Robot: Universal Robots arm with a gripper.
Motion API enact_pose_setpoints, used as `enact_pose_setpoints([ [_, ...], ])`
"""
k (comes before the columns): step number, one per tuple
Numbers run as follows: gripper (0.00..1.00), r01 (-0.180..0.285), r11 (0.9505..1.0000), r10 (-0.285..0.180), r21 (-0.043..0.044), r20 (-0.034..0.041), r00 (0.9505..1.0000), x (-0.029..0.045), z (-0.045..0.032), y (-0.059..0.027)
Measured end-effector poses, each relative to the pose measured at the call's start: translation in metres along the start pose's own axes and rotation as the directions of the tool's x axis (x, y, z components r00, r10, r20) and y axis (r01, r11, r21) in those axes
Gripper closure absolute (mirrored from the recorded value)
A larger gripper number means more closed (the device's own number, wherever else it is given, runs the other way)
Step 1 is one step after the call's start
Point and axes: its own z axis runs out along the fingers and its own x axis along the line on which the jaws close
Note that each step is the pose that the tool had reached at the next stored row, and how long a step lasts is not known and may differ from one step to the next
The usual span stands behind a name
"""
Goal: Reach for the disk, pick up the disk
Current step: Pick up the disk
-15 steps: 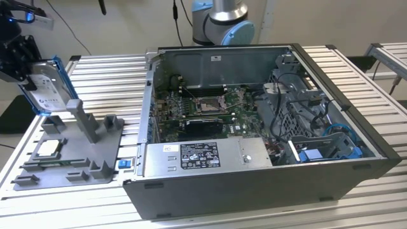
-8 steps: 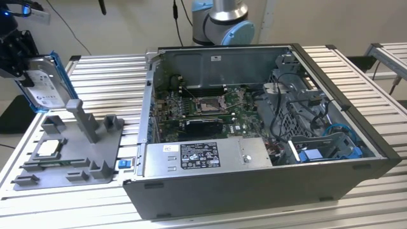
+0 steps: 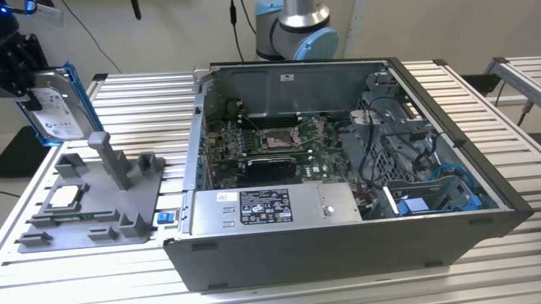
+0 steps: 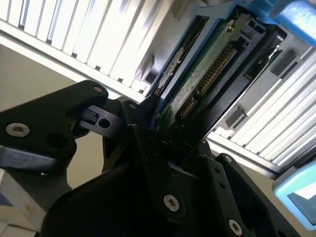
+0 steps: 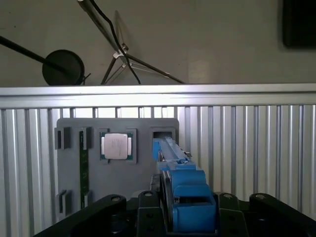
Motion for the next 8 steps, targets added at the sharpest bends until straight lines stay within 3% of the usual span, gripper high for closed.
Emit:
enact_pose_setpoints([
  [8, 1.00, 0.000, 1.0000, 0.000, -0.0001, 0.0000, 1.0000, -0.0002, -0.0090, 0.0003],
])
